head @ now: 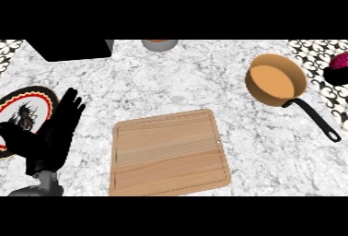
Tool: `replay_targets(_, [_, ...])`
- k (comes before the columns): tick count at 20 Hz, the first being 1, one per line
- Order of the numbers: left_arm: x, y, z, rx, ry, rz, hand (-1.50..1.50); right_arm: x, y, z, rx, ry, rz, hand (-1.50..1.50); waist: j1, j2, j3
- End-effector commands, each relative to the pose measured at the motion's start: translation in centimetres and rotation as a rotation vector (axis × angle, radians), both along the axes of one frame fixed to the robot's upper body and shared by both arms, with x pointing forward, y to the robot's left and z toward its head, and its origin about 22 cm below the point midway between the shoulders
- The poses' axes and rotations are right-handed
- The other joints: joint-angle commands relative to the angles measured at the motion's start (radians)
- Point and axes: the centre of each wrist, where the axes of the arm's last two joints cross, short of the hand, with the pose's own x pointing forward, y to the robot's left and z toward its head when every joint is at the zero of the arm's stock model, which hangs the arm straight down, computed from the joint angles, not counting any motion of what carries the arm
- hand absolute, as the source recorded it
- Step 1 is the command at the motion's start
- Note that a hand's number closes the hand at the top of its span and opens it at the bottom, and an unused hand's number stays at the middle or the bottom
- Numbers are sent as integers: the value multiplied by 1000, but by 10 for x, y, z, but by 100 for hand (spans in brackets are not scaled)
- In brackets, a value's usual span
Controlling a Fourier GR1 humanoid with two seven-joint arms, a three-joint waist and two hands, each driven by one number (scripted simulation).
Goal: Pick the cupcake from the cutting board and place it in the pot
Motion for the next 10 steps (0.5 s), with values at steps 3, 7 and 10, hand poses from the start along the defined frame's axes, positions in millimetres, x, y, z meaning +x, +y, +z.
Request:
replay_targets(3, [4,-13,11,-2,-24,-62,0,-55,23,99,-69,-204,55,150,58,16,2])
replay_targets(7, [12,-24,21,-10,-35,-93,0,-78,25,134,-22,-232,47,150,90,28,3])
replay_targets(10, [26,-35,27,1,-32,-110,0,-61,36,120,22,-197,21,150,108,35,3])
